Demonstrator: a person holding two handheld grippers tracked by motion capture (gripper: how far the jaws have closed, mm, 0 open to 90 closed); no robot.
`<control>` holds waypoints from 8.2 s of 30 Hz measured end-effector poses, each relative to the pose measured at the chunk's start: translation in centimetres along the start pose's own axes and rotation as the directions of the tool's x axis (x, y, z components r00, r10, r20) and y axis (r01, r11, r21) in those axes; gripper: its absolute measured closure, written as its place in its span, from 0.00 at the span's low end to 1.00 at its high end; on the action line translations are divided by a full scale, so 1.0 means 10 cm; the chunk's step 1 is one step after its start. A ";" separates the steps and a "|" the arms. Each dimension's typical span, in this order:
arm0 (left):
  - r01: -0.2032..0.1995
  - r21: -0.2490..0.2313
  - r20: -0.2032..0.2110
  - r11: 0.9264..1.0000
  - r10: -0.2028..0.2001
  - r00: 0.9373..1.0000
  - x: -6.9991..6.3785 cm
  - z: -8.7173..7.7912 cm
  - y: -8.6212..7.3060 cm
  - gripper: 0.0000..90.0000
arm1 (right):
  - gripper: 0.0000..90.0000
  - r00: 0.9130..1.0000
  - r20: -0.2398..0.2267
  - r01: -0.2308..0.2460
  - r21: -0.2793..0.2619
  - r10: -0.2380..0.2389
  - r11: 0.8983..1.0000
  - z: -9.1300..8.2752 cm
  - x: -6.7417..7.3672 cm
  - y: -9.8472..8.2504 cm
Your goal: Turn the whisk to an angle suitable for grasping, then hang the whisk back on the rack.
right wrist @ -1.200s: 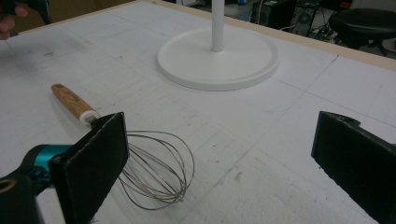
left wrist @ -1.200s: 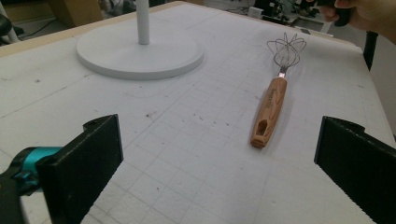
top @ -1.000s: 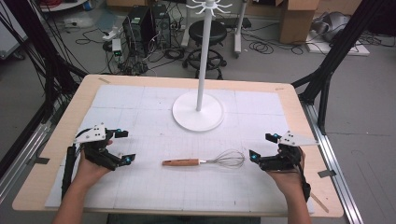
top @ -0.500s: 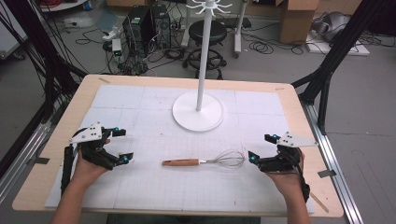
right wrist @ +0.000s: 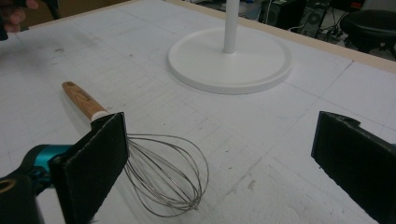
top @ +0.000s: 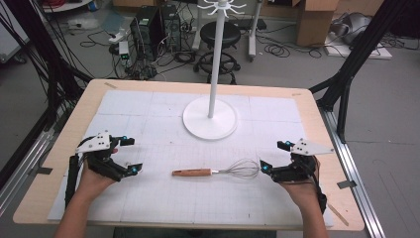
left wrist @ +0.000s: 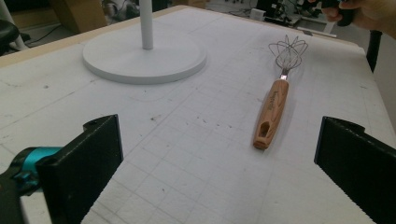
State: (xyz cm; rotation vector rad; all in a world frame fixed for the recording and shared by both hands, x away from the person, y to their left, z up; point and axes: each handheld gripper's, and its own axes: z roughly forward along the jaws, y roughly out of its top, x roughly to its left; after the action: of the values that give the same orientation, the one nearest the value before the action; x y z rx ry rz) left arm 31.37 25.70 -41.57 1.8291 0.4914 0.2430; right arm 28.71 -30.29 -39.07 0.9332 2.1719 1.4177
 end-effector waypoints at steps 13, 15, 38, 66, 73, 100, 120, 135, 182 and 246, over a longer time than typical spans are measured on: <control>-0.001 -0.028 0.010 1.000 0.002 1.000 0.02 0.00 0.02 0.02 | 0.03 1.000 -0.003 0.019 0.031 -0.019 0.999 0.11 0.09 0.07; -0.006 -0.025 0.013 1.000 0.006 1.000 0.00 -0.01 0.02 0.02 | 0.03 1.000 -0.007 0.017 0.026 -0.017 1.000 0.12 0.09 0.07; -0.027 0.027 0.004 0.999 0.027 1.000 -0.09 0.06 0.08 0.02 | 0.03 0.993 -0.073 0.106 0.123 -0.098 0.987 0.40 0.19 0.42; -0.036 0.045 -0.010 0.998 0.036 0.999 -0.06 0.07 0.08 0.02 | 0.05 0.945 -0.277 0.258 0.291 -0.177 0.921 1.10 0.54 0.69; -0.038 0.037 -0.007 0.999 0.038 0.999 -0.07 0.11 0.11 0.02 | 0.05 0.952 -0.247 0.252 0.302 -0.180 0.919 1.12 0.56 0.70; -0.045 0.016 0.008 0.999 0.045 0.999 -0.05 0.17 0.17 0.02 | 0.23 0.899 -0.397 0.362 0.432 -0.186 0.826 1.48 0.85 0.64; -0.049 0.021 0.009 0.999 0.049 0.999 -0.04 0.19 0.16 0.02 | 0.52 0.870 -0.468 0.411 0.511 -0.156 0.755 1.69 1.00 0.62; -0.056 0.036 0.010 0.998 0.056 0.998 -0.05 0.21 0.16 0.02 | 0.65 0.876 -0.465 0.404 0.559 -0.130 0.724 1.74 1.03 0.56; -0.053 0.042 0.011 0.998 0.053 0.999 -0.05 0.22 0.15 0.02 | 0.69 0.873 -0.449 0.448 0.589 -0.188 0.673 1.84 1.13 0.53; -0.054 0.022 0.008 0.998 0.054 0.999 -0.05 0.18 0.18 0.02 | 0.79 0.942 -0.258 0.271 0.207 -0.215 0.940 1.00 0.70 1.29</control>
State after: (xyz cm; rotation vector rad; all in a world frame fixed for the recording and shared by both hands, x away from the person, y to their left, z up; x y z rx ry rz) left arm 32.05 23.46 -40.44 1.8660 0.4417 0.2683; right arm 34.24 -15.33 -31.29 0.5645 2.5751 1.2137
